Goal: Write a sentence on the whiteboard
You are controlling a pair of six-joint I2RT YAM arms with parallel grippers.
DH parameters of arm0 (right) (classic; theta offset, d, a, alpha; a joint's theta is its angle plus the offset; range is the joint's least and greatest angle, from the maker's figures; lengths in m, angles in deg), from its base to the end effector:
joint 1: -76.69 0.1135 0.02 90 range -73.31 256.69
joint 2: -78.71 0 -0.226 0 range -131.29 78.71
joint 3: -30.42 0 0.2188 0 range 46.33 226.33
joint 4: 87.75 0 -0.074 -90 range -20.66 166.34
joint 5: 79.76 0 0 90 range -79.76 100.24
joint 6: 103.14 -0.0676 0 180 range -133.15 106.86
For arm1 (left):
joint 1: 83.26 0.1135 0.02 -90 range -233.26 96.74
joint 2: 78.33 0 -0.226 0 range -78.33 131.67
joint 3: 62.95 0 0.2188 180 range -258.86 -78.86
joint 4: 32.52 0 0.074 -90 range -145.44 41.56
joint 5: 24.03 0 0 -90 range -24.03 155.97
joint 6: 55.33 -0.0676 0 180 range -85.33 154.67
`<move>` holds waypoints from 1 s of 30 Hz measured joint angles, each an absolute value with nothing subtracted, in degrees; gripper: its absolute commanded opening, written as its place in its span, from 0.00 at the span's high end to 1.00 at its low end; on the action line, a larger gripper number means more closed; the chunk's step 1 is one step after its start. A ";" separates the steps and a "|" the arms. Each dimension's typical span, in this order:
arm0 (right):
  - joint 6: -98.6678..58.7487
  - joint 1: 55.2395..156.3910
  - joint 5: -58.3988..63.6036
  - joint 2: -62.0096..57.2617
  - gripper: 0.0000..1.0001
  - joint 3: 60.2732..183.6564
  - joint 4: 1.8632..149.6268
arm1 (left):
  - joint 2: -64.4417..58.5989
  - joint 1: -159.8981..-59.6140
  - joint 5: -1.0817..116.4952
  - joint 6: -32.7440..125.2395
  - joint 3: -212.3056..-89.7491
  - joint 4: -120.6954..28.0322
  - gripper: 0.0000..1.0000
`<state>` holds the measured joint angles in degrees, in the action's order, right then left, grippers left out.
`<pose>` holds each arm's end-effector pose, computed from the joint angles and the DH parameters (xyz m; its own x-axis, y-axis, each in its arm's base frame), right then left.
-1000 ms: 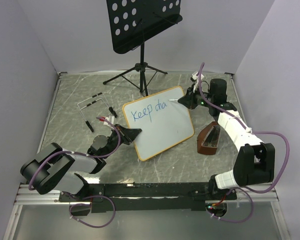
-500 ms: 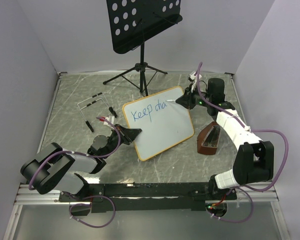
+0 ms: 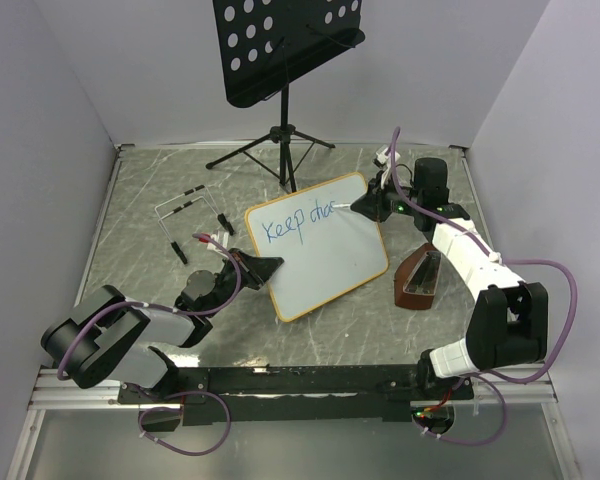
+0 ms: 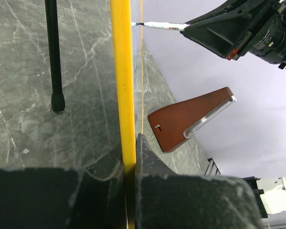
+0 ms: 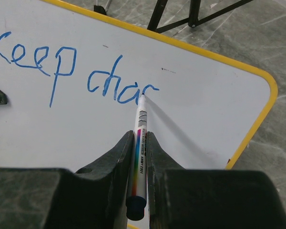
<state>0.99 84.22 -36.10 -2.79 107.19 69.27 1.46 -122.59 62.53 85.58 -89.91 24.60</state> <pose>0.3024 0.0893 0.2629 -0.2699 -0.2057 -0.9407 -0.8160 0.5674 0.1101 0.1933 -0.1636 0.1722 -0.4905 -0.5997 -0.6323 0.4730 0.4261 -0.7712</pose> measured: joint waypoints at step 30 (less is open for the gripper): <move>1.64 83.67 -38.88 2.50 1.00 104.04 65.66 | 1.40 -122.61 62.50 85.50 -89.91 24.51 0.99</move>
<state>1.64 83.67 -38.88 2.50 104.04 65.66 1.40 -122.61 62.50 85.50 -89.91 24.51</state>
